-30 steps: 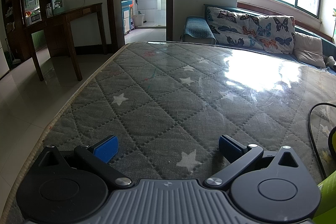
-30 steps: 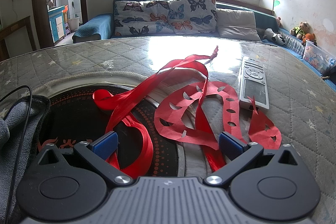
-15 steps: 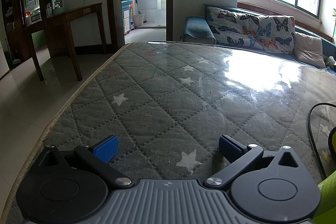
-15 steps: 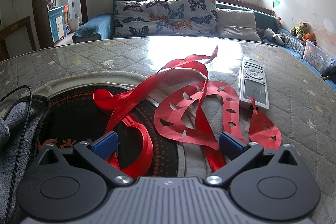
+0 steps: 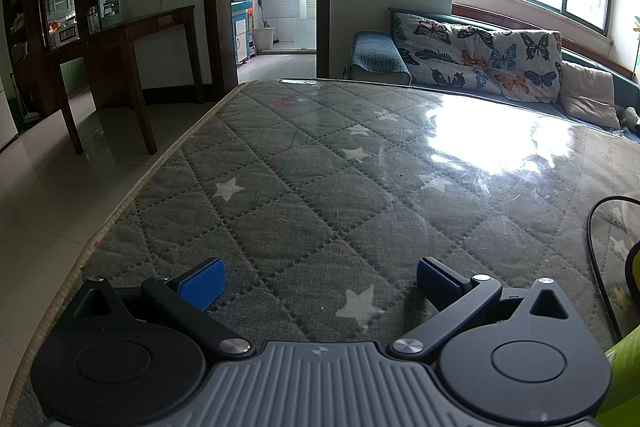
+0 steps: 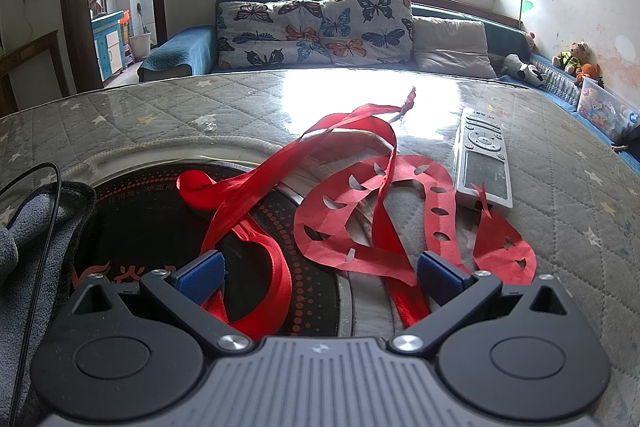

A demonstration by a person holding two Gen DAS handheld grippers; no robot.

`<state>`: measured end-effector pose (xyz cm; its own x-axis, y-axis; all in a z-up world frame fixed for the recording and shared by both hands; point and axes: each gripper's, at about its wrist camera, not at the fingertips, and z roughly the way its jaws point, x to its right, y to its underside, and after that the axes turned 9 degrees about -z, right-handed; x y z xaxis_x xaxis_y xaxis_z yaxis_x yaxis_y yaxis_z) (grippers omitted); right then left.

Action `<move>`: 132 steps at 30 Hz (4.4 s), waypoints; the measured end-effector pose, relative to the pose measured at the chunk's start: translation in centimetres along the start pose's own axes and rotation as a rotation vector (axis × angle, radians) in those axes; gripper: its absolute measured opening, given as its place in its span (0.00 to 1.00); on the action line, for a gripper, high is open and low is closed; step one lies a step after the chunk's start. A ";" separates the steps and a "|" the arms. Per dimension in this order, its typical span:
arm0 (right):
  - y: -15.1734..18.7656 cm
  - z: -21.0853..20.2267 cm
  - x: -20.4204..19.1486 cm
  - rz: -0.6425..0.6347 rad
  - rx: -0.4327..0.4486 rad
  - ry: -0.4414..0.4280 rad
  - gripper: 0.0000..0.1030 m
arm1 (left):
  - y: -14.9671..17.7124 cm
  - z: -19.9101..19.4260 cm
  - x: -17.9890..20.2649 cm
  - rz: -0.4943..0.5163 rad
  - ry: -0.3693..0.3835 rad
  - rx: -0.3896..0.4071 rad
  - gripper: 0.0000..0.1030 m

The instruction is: Clean container

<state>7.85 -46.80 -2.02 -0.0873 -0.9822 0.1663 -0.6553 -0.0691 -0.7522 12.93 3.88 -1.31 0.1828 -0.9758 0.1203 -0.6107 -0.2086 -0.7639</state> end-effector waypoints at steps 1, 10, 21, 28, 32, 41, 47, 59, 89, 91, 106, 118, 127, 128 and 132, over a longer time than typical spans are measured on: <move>0.0 0.0 0.0 0.000 0.000 0.000 1.00 | 0.0 0.0 0.0 0.000 0.000 0.000 1.00; 0.0 0.0 0.0 0.000 0.000 0.000 1.00 | 0.0 0.0 0.0 0.000 0.000 0.000 1.00; 0.0 0.0 0.0 0.000 0.000 0.000 1.00 | 0.0 0.0 0.0 0.000 0.000 0.000 1.00; 0.0 0.0 0.0 0.000 0.000 0.000 1.00 | 0.0 0.0 0.0 0.000 0.000 0.000 1.00; 0.0 0.0 0.0 0.000 0.000 0.000 1.00 | 0.0 0.0 0.0 0.000 0.000 0.000 1.00; 0.0 0.0 0.0 0.000 0.000 0.000 1.00 | 0.0 0.0 0.0 0.000 0.000 0.000 1.00; 0.0 0.0 0.0 0.000 0.000 0.000 1.00 | 0.0 0.0 0.0 0.000 0.000 0.000 1.00; 0.0 0.0 0.0 0.000 0.000 0.000 1.00 | 0.0 0.0 0.0 0.000 0.000 0.000 1.00; 0.0 0.0 0.0 0.000 0.000 0.000 1.00 | 0.0 0.0 0.0 0.000 0.000 0.000 1.00; 0.0 0.0 0.0 0.000 0.000 0.000 1.00 | 0.0 0.0 0.0 0.000 0.000 0.000 1.00; 0.0 0.0 0.0 0.000 0.000 0.000 1.00 | 0.0 0.0 0.0 0.000 0.000 0.000 1.00; 0.0 0.0 0.0 0.000 0.000 0.000 1.00 | 0.0 0.0 0.0 0.000 0.000 0.000 1.00; 0.0 0.0 0.0 0.000 0.000 0.000 1.00 | 0.0 0.0 0.0 0.000 0.000 0.000 1.00; 0.0 0.0 0.0 0.000 0.000 0.000 1.00 | 0.0 0.0 0.0 0.000 0.000 0.000 1.00; 0.0 0.0 0.0 0.000 0.000 0.000 1.00 | 0.0 0.0 0.0 0.000 0.000 0.000 1.00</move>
<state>7.85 -46.81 -2.02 -0.0874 -0.9822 0.1662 -0.6554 -0.0690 -0.7521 12.94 3.87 -1.29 0.1828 -0.9757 0.1204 -0.6108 -0.2087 -0.7638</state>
